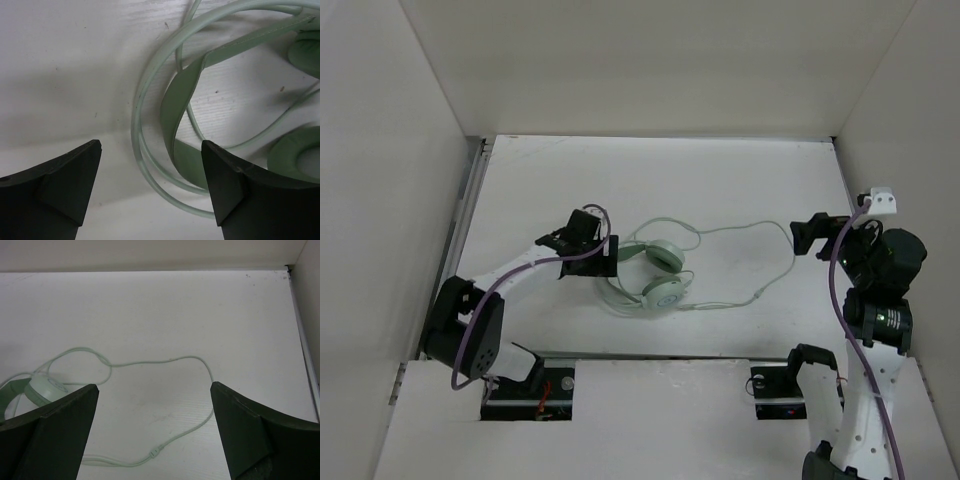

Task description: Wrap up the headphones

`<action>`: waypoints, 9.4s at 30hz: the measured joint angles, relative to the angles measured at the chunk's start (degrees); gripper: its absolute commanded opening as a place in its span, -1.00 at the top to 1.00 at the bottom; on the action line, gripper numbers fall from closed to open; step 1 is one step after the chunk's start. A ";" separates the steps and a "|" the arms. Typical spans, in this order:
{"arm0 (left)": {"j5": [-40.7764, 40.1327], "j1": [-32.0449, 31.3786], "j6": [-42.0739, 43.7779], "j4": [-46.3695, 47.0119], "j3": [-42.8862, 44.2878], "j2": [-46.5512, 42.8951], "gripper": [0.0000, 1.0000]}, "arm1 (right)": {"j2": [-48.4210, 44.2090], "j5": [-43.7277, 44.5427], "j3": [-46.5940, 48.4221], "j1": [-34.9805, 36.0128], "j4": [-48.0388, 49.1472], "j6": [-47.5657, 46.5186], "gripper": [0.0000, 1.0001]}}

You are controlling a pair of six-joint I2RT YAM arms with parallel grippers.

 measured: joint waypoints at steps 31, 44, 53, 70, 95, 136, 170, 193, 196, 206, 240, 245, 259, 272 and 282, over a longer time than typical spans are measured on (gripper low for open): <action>-0.31 -4.72 -1.92 10.67 3.96 12.94 0.13 | -2.60 -1.55 -0.31 0.17 3.45 4.09 -1.00; 1.62 -5.09 -3.65 16.00 0.04 10.36 -0.03 | -2.60 -1.53 -0.46 -0.57 3.69 4.72 -1.00; 0.52 -7.37 -4.13 17.53 -3.54 7.87 0.51 | -3.39 -1.53 -0.46 -1.44 4.55 4.76 -1.00; -2.56 -10.43 -0.31 14.34 -0.83 8.55 1.00 | -6.75 -1.53 -0.70 -2.71 4.96 5.01 -1.00; -1.18 6.10 14.67 -5.20 48.54 2.03 1.00 | 10.32 -4.31 0.98 24.50 11.91 -6.10 -1.00; 19.91 26.36 -2.45 -12.87 77.44 0.04 1.00 | 66.99 16.68 23.65 53.99 68.94 -1.16 -0.91; 10.25 37.62 -12.00 -3.37 69.18 -1.22 1.00 | 52.00 -1.46 23.54 59.01 20.41 -15.06 1.00; -15.93 17.97 11.23 -4.81 48.52 -0.94 1.00 | 47.50 32.74 38.34 72.46 22.71 -94.68 1.00; -15.10 14.12 12.68 -4.66 46.16 -0.92 1.00 | 47.58 28.85 39.21 73.99 26.23 -98.60 1.00; -8.00 1.29 18.95 -7.63 38.64 -1.92 1.00 | 49.33 21.09 43.47 69.11 30.86 -102.01 1.00; 9.51 -4.28 21.92 -15.85 51.45 -10.97 1.00 | 47.74 5.92 40.81 49.57 17.14 -54.40 0.96; 12.00 -3.56 19.26 -15.87 55.91 -10.43 1.00 | 46.71 -3.04 44.54 46.42 15.12 -36.39 0.90; 19.41 0.85 6.10 -16.46 70.47 -0.46 1.00 | 42.82 -22.23 38.10 40.39 32.11 17.31 0.86; 26.86 0.63 -4.31 -16.65 80.61 5.09 1.00 | 49.75 -25.40 30.29 38.88 52.17 39.67 0.79; 27.78 5.84 -7.56 -16.11 85.88 8.66 1.00 | 52.61 -25.70 25.94 44.09 59.95 47.82 0.71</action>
